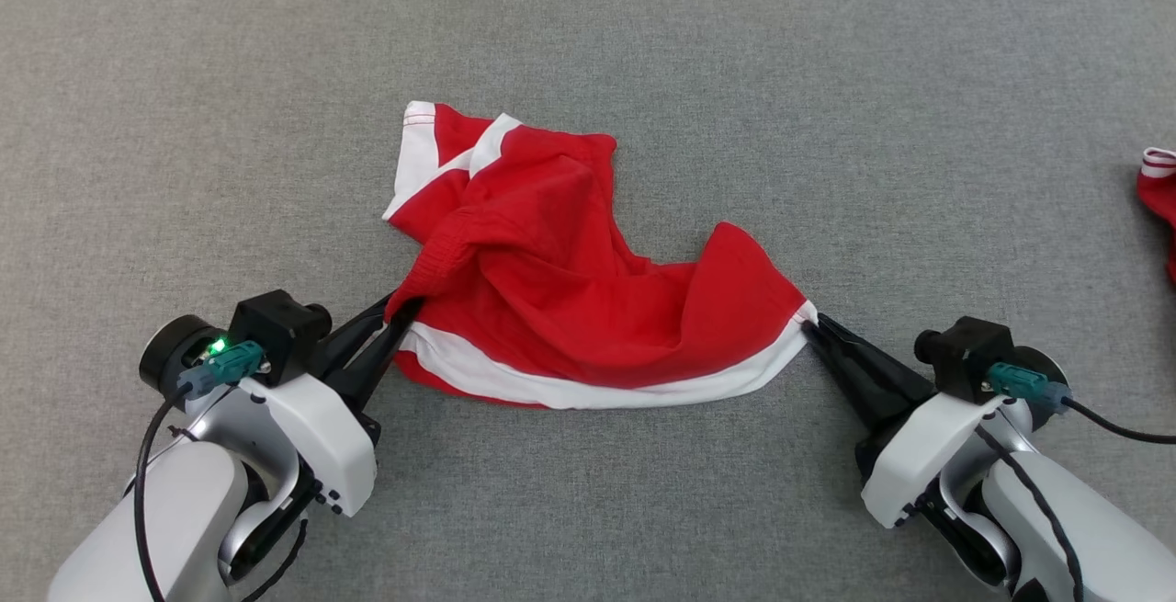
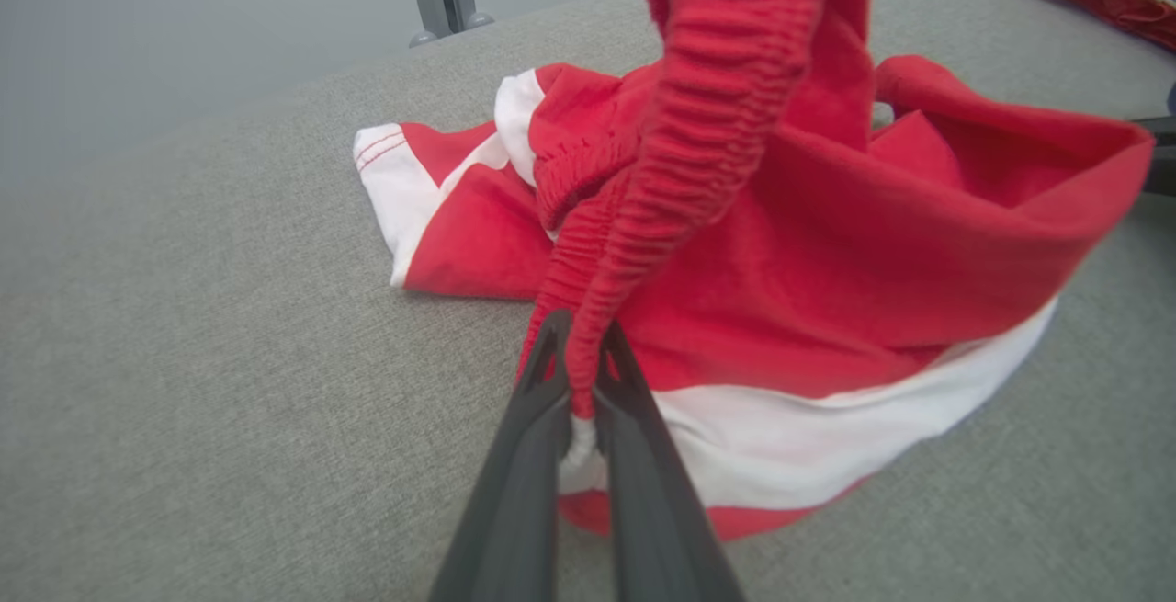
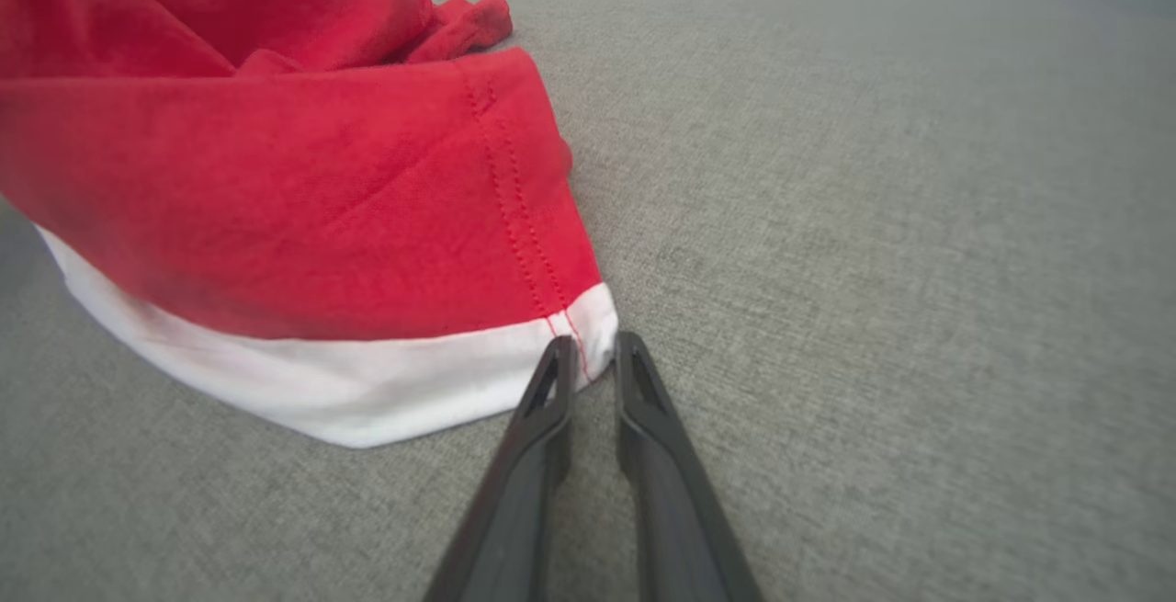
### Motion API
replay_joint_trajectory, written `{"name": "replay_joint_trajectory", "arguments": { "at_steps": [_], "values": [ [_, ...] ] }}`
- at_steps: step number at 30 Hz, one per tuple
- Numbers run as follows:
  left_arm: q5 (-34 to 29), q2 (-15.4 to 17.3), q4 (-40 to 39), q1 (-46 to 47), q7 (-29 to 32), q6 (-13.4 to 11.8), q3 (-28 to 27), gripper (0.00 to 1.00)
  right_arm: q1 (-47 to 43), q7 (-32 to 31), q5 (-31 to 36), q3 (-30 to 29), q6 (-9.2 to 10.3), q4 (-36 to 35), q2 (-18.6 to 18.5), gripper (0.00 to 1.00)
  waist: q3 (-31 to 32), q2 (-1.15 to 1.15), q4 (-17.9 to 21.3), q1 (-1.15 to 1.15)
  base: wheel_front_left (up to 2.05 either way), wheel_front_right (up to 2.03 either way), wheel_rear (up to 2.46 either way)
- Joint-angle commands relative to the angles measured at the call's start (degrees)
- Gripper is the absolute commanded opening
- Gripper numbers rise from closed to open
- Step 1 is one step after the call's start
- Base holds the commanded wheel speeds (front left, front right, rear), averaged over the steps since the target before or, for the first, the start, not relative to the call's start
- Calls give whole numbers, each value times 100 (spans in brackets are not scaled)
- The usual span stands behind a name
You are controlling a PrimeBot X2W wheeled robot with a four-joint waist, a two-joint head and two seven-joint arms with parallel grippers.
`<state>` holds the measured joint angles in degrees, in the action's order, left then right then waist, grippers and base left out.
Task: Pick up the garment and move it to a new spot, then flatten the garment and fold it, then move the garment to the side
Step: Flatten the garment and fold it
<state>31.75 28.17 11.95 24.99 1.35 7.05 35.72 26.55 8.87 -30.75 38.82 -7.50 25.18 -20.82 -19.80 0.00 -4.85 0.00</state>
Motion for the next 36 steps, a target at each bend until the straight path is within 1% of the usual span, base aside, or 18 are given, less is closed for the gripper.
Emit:
{"name": "replay_joint_trajectory", "arguments": {
  "at_steps": [1, 5, 10, 15, 17, 21, 24, 26, 29, 31, 34, 36],
  "values": [
    [23, 12, -24, -62, -92, -57, -66, 0, 8, 146, -113, 11, 1, 68, -77, 0, 29, 0, 7, 0, 0, 0, 0],
    [245, -51, -216, -262, -222, -174, -204, 0, -21, 461, -439, -212, 1, -113, -121, 0, 120, 0, 47, 0, 0, 0, 0],
    [432, -68, -764, -498, -331, -466, -430, 0, -255, 635, -656, -998, 1, -692, -101, 0, 261, 0, 137, 0, 0, 0, 0],
    [651, -71, -1499, -689, -334, -759, -699, 0, -607, 645, -478, -1954, 1, -1675, 57, 0, 433, 0, 273, 0, 0, 0, 0],
    [706, -66, -1806, -676, -382, -919, -863, 0, -728, 647, -380, -2306, 1, -2105, 164, 0, 493, 0, 329, 0, 0, 0, 0],
    [867, -142, -2370, -668, -442, -1144, -1093, 0, -928, 648, -132, -2874, 1, -2902, 372, 0, 644, 0, 433, 0, 0, 0, 0],
    [848, -204, -2747, -595, -505, -1328, -1240, 0, -1030, 648, 40, -3210, 1, -3452, 542, 0, 751, 0, 502, 0, 0, 0, 0],
    [864, -235, -3012, -567, -519, -1399, -1301, 0, -1117, 641, 142, -3331, 1, -3755, 606, 0, 821, 0, 543, 0, 0, 0, 0],
    [805, -195, -3386, -575, -460, -1515, -1341, 0, -1229, 625, 279, -3511, 1, -4221, 721, 0, 911, 0, 600, 0, 0, 0, 0],
    [822, -166, -3621, -609, -377, -1549, -1324, 0, -1320, 585, 363, -3650, 1, -4487, 790, 0, 942, 0, 633, 0, 0, 0, 0],
    [878, -149, -3887, -679, -301, -1585, -1310, 0, -1424, 501, 434, -3753, 0, -4780, 905, 0, 958, 0, 667, 0, 0, 0, 0],
    [883, -154, -3958, -685, -298, -1602, -1315, 0, -1445, 461, 452, -3760, 0, -4835, 927, 0, 956, 0, 676, 0, 0, 0, 0]
  ]
}}
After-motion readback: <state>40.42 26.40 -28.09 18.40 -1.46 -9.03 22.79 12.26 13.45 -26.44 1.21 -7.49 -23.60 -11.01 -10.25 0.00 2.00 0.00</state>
